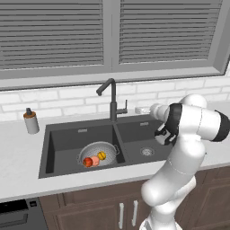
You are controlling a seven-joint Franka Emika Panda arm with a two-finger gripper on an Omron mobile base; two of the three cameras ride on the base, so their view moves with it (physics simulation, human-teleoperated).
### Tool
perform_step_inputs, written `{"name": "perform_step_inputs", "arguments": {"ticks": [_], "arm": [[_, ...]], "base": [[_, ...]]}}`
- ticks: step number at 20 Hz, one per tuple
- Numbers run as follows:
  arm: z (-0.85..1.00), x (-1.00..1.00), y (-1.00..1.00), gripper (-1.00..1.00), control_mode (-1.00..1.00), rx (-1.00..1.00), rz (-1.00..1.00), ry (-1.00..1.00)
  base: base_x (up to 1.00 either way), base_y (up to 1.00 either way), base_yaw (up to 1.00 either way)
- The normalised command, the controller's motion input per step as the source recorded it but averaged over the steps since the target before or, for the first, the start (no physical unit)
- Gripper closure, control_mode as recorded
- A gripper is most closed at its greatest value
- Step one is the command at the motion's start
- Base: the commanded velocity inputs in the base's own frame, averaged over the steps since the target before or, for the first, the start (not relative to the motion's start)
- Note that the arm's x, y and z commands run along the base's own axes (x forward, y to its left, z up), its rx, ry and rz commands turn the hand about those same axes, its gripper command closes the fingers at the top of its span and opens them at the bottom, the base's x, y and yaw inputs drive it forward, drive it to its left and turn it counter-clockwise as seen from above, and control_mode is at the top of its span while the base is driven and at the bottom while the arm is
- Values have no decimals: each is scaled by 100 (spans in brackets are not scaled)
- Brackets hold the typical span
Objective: Put the colander in the sink, put the tangerine, peach, apple in the colander, and turn on the sink faucet and pour water over the colander.
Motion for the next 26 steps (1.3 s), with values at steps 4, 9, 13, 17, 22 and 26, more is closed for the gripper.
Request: {"name": "perform_step_inputs", "arguments": {"ticks": [4, 9, 13, 17, 22, 26], "arm": [[-1, 30, 9, -100, -100, 0, 0, 2], [0, 36, 6, -100, -100, 0, 0, 0], [-2, 39, 8, -100, -100, 0, 0, 0], [-5, 27, 3, -100, -100, 0, 0, 0], [-6, 30, 8, -100, -100, 0, 0, 0], [-7, 25, 6, -100, -100, 0, 0, 0]], "base": [[0, 0, 0], [0, 0, 0], [0, 0, 0], [0, 0, 0], [0, 0, 0], [0, 0, 0]]}}
